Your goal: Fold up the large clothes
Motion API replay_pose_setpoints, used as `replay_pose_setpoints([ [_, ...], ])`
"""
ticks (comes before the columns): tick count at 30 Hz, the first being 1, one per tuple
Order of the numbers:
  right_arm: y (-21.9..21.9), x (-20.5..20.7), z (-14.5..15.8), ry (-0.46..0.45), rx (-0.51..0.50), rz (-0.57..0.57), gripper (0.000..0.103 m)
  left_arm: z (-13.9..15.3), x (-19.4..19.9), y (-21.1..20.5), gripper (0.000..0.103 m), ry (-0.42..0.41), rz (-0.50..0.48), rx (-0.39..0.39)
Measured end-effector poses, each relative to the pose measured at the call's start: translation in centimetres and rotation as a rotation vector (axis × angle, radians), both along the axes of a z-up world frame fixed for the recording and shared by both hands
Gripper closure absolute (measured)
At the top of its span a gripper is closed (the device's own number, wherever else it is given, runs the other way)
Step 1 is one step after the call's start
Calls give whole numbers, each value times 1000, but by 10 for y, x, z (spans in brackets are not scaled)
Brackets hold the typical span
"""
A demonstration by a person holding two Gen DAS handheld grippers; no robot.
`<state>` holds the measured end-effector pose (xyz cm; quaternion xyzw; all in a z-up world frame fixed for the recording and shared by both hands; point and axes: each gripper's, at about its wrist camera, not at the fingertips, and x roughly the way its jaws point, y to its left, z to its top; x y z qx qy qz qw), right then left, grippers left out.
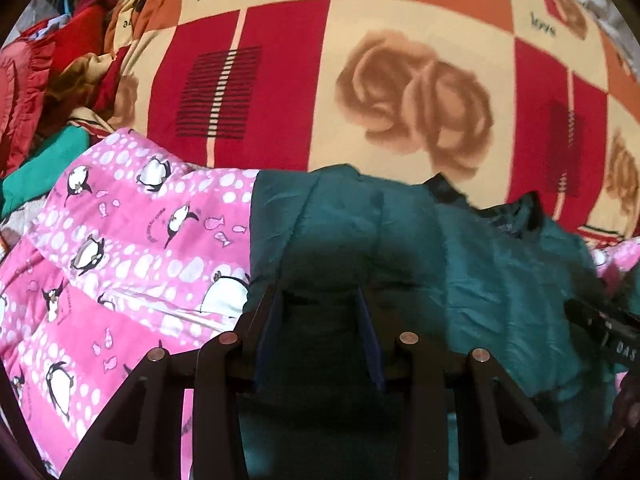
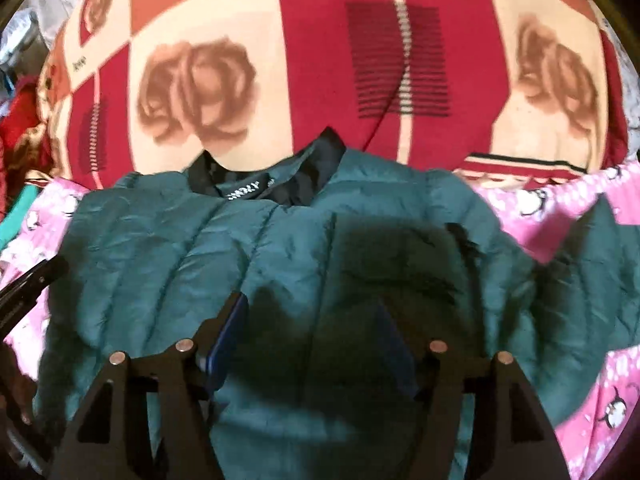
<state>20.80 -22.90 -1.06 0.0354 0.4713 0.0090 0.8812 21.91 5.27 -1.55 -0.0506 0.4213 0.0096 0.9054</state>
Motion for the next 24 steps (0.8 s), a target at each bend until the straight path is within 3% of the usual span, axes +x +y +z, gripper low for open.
replay_pose_setpoints([
  [5, 4, 26, -34, 24, -47, -3, 33, -12, 3, -5, 87, -8, -4, 39],
  [7, 4, 26, -34, 18, -47, -7, 33, -15, 3, -6, 87, -6, -3, 49],
  [10, 2, 19, -23, 32, -35, 0, 33, -17, 3, -4, 87, -6, 0, 44],
  [16, -14, -18, 10, -29, -35, 30, 32, -18, 3, -3, 86, -12, 6, 25],
  [21, -33, -16, -30, 84, -23, -3, 32, -19, 3, -5, 86, -19, 6, 32],
  [24, -32, -15, -39, 73, -27, -3, 31, -19, 3, -6, 85, -21, 6, 43],
])
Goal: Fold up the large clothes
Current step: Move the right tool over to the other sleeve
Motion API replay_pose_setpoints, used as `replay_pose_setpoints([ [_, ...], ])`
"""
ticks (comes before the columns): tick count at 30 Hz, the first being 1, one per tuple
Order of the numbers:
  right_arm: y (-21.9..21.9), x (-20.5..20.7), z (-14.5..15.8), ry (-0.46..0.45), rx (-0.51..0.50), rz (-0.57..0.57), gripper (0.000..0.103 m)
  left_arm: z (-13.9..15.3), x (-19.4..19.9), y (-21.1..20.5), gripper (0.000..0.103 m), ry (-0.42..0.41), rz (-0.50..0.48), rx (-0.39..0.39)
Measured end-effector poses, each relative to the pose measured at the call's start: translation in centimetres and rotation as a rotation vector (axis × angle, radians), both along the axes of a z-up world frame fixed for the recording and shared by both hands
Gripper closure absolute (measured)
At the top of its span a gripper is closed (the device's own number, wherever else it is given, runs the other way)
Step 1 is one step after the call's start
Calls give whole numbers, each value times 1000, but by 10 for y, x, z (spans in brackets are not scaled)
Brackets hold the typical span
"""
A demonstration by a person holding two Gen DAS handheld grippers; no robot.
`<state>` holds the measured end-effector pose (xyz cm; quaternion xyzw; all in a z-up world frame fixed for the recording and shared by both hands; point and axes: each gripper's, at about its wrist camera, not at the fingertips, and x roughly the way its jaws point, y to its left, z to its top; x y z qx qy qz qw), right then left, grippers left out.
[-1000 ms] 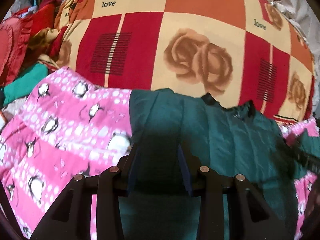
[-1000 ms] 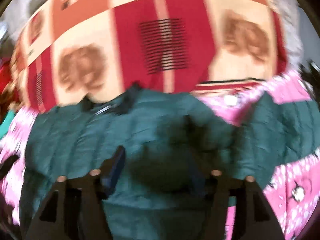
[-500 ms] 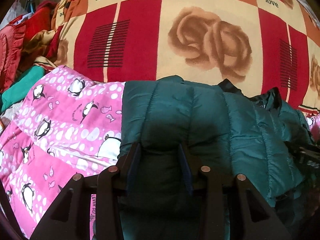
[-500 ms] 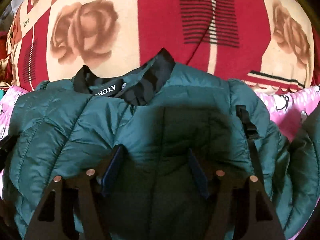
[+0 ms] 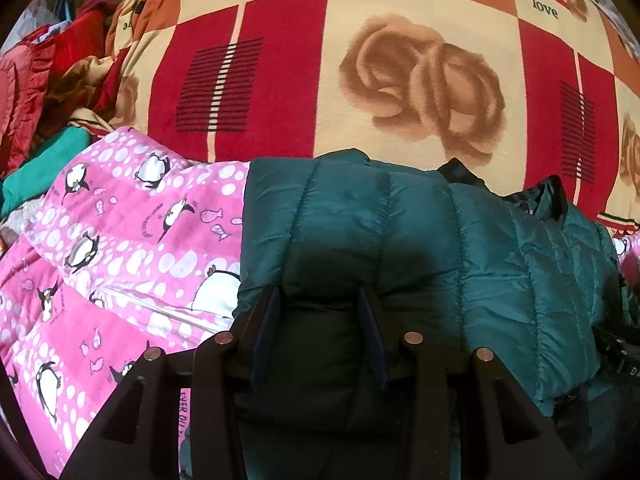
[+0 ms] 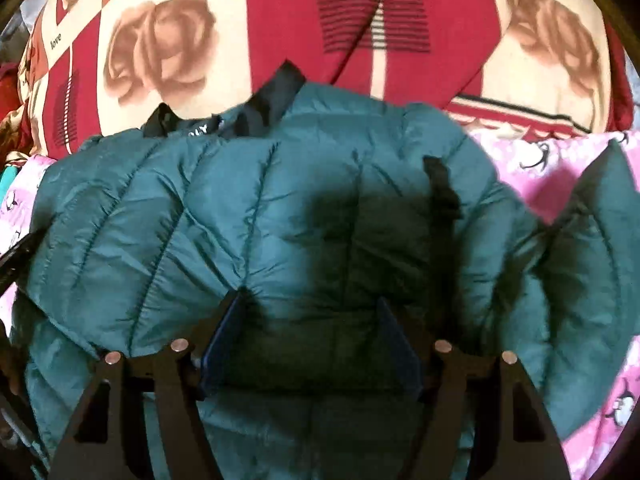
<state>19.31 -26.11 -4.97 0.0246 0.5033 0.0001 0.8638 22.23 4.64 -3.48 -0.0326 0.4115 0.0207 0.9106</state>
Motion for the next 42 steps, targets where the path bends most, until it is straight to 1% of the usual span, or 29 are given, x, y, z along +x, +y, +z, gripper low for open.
replay_pose_setpoints([
  [3, 3, -3, 11, 5, -16, -25, 30, 3, -2, 0, 85, 0, 2, 6],
  [6, 4, -17, 30, -39, 16, -38, 30, 14, -11, 1, 85, 4, 14, 1],
  [8, 5, -24, 39, -60, 30, -33, 24, 21, -19, 3, 85, 1, 22, -17],
  [9, 6, -28, 43, -68, 35, -34, 19, 23, -22, 3, 85, 2, 22, -24],
  [10, 7, -32, 46, -74, 41, -36, 18, 27, -28, 3, 85, 3, 17, -35],
  [13, 10, -39, 51, -80, 58, -39, 18, 35, -41, -1, 85, -7, 6, -41],
  [16, 16, -49, 53, -81, 49, -43, 18, 43, -58, -7, 85, -26, -7, -41],
  [18, 20, -56, 55, -87, 44, -37, 18, 45, -66, -9, 85, -21, -13, -56],
  [20, 23, -63, 57, -92, 25, -32, 18, 47, -74, -12, 85, -13, -22, -71],
  [24, 27, -76, 62, -102, -16, -34, 18, 50, -87, -20, 85, -17, -34, -77],
  [32, 14, -93, 71, -110, -35, -50, 18, 61, -101, -41, 85, -24, -68, -96],
  [42, -8, -109, 78, -121, -62, -65, 17, 66, -111, -84, 85, -14, -123, -113],
])
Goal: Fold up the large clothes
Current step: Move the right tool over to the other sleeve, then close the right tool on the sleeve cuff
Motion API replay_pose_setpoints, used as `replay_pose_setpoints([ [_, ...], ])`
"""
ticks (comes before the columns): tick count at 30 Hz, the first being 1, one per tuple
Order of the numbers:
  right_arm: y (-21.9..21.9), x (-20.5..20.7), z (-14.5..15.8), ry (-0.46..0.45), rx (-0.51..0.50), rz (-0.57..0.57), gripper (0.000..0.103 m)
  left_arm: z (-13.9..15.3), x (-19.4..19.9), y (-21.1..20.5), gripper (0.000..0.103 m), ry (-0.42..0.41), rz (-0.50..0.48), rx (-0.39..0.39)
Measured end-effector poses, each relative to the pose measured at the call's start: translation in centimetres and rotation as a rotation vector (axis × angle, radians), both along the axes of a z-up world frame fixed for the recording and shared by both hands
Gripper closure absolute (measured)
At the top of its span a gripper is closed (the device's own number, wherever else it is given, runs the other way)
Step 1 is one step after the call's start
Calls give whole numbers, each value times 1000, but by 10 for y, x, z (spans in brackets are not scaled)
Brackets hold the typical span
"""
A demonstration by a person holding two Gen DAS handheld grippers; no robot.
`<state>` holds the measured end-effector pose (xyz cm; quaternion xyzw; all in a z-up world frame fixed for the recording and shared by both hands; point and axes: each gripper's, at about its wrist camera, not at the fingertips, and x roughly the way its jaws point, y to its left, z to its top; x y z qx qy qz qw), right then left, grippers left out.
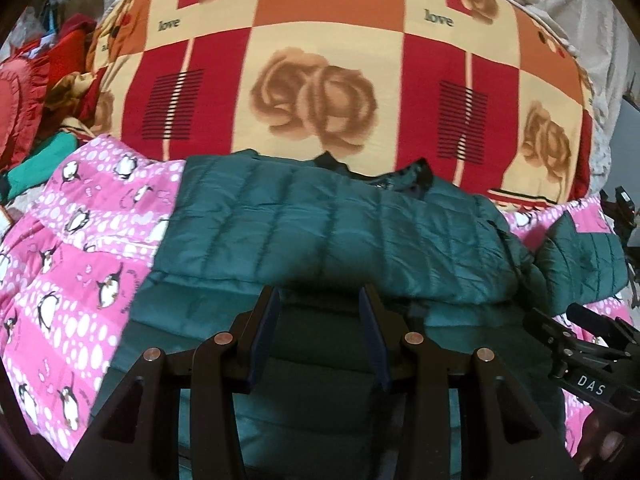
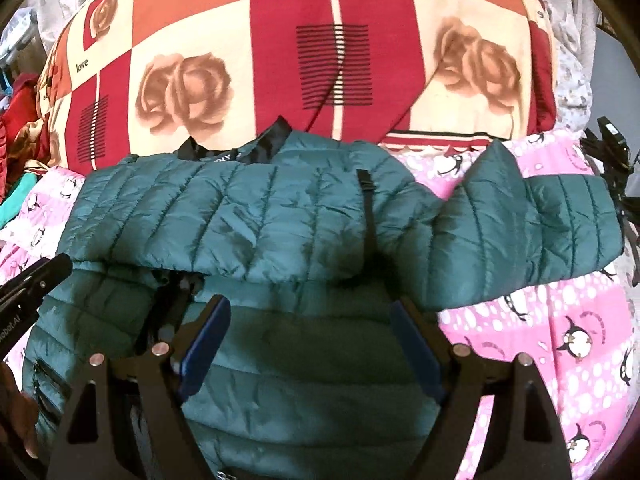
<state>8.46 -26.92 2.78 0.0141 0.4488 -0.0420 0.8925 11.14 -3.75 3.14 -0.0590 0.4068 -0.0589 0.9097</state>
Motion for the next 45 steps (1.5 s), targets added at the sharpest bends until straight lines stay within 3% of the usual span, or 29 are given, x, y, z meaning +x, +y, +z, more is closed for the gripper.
replay_pose_setpoints([
  [10, -47, -12, 13, -15, -46, -48, 17, -5, -9, -33, 85, 21, -40, 2],
  [21, -127, -12, 23, 7, -166, -116, 17, -14, -15, -47, 85, 46, -48, 9],
  [29, -199, 11, 16, 74, -227, -198, 17, -24, -14, -46, 85, 73, -43, 11],
  [39, -253, 41, 8, 111, -172, -236, 15, -44, -4, -32, 85, 127, -8, -4],
  [45, -285, 55, -2, 154, -241, -314, 11, -51, -3, -33, 85, 137, -14, 2],
])
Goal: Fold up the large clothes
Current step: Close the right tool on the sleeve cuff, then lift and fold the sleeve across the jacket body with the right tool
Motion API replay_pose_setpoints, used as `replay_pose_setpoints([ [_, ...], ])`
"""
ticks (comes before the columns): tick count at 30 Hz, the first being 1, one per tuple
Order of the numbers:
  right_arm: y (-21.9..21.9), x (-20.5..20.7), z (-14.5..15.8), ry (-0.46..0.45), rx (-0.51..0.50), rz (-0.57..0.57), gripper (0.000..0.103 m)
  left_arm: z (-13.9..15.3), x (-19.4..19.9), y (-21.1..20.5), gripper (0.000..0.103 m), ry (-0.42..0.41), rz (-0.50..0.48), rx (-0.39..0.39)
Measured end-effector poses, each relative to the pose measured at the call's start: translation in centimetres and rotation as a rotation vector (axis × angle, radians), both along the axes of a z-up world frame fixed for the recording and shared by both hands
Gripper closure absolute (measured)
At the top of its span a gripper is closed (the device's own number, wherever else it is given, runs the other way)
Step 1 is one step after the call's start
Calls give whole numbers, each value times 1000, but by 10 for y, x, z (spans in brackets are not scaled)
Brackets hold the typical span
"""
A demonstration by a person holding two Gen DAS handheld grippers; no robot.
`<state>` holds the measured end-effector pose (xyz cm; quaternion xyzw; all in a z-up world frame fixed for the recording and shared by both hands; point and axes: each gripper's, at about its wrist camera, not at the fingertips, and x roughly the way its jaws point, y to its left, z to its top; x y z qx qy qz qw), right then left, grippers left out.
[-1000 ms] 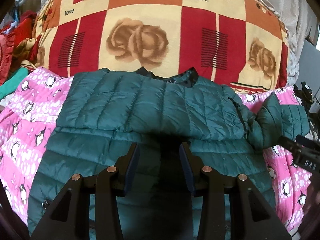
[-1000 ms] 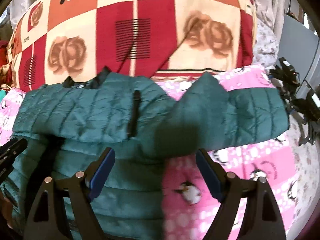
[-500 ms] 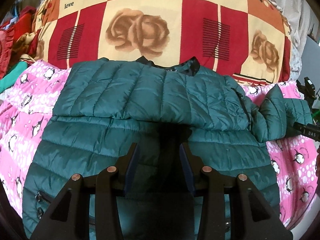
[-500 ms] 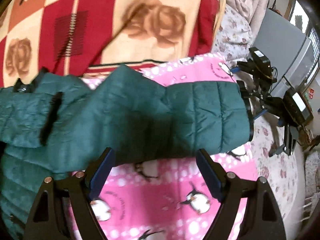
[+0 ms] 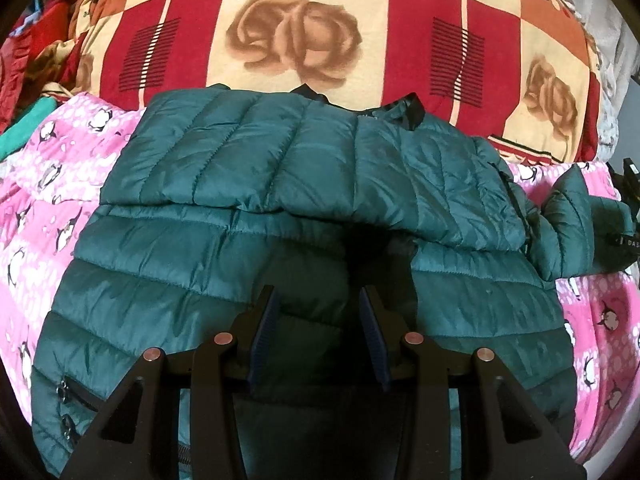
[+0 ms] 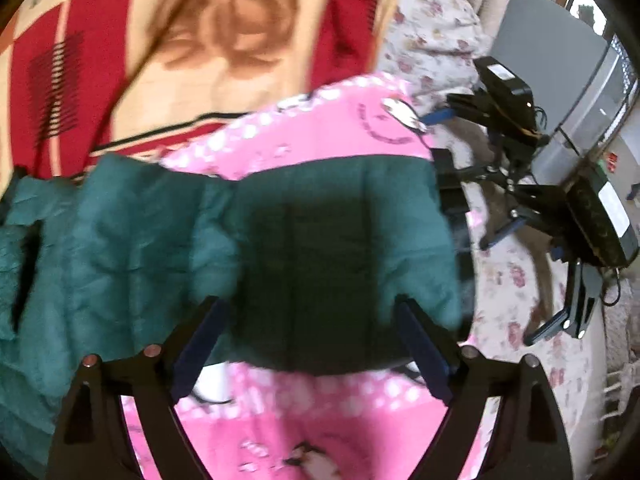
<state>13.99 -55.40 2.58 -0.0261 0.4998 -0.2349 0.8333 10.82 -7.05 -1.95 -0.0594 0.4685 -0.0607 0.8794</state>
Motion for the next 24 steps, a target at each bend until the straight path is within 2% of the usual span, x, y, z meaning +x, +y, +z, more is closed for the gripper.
replay_pose_setpoints([
  [6, -2, 15, -28, 69, -102, 2, 9, -1, 1, 2, 85, -2, -6, 1],
  [8, 4, 18, -32, 79, -130, 15, 13, 0, 1, 1, 85, -1, -6, 4],
  [9, 6, 18, -32, 79, -134, 21, 24, 0, 1, 3, 85, -3, -5, 4],
  [10, 9, 17, -30, 75, -128, 32, 43, 1, 1, 4, 85, -6, -4, 2],
  [11, 11, 16, -27, 70, -114, 44, 53, 2, 0, 7, 85, -9, 1, -1],
  [12, 16, 16, -23, 63, -90, 56, 73, 2, 0, 9, 85, -9, 3, -5],
  [13, 21, 15, -19, 58, -74, 61, 81, 2, 1, 11, 85, -7, 5, -11],
  [16, 41, 10, -5, 17, -38, 101, 87, 5, -1, 16, 85, -12, 7, -27],
  [20, 72, 3, 18, -44, -2, 162, 87, 12, -6, 23, 85, -35, -1, -21],
  [24, 115, 4, 42, -74, -28, 247, 88, 19, -9, 34, 85, -52, 5, -17],
])
